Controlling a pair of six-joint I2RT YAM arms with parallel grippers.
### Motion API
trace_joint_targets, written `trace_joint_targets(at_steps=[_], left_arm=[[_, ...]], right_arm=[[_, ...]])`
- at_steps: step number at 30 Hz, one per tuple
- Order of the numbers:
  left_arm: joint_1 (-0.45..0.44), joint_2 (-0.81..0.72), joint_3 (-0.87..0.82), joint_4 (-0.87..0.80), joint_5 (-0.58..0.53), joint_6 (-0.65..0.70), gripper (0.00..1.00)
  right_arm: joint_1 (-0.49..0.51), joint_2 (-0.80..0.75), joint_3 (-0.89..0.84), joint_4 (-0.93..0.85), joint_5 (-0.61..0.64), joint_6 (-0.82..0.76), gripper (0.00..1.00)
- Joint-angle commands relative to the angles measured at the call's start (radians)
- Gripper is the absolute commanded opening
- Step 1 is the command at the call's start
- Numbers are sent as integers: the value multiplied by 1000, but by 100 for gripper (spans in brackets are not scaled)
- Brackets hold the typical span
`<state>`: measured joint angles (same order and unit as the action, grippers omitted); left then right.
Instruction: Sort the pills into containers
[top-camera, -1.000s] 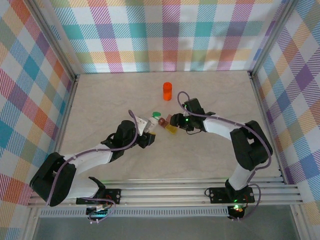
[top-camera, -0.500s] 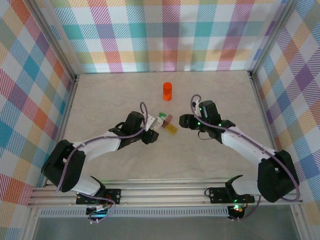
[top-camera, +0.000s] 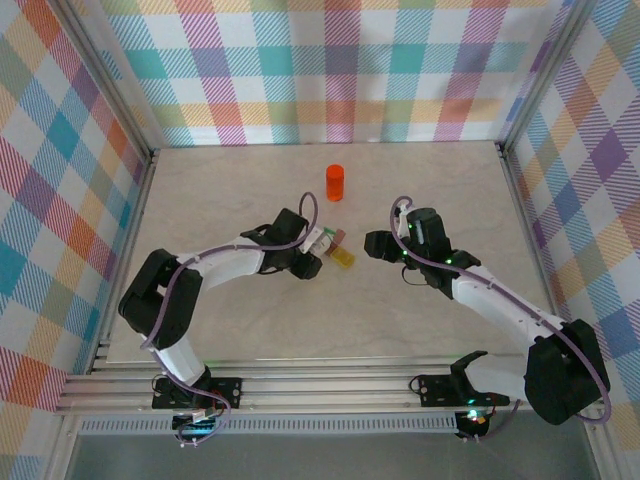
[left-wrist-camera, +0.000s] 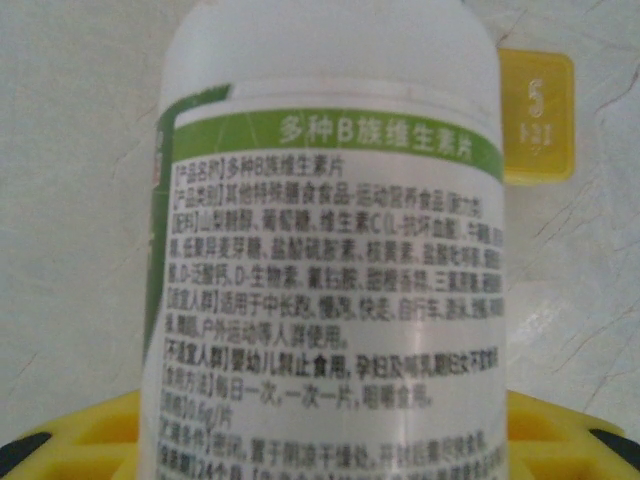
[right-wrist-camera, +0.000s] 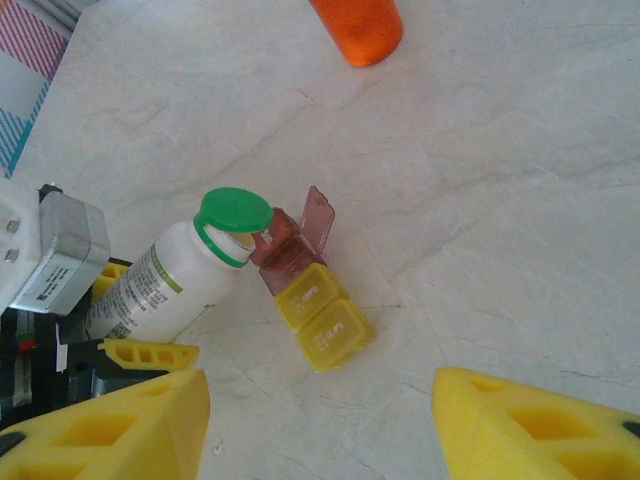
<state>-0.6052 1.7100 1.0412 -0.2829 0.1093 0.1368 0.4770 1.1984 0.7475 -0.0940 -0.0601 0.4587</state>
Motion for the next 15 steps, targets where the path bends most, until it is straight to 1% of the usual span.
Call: trace_joint_targets(at_steps=[1, 15], left_arm=[[8, 31, 71, -135, -26, 31, 0], [-6, 173, 334, -465, -102, 119, 0]], right_arm=[[-5, -23, -16, 32, -4, 1, 62], [-5, -36, -18, 32, -10, 2, 64]])
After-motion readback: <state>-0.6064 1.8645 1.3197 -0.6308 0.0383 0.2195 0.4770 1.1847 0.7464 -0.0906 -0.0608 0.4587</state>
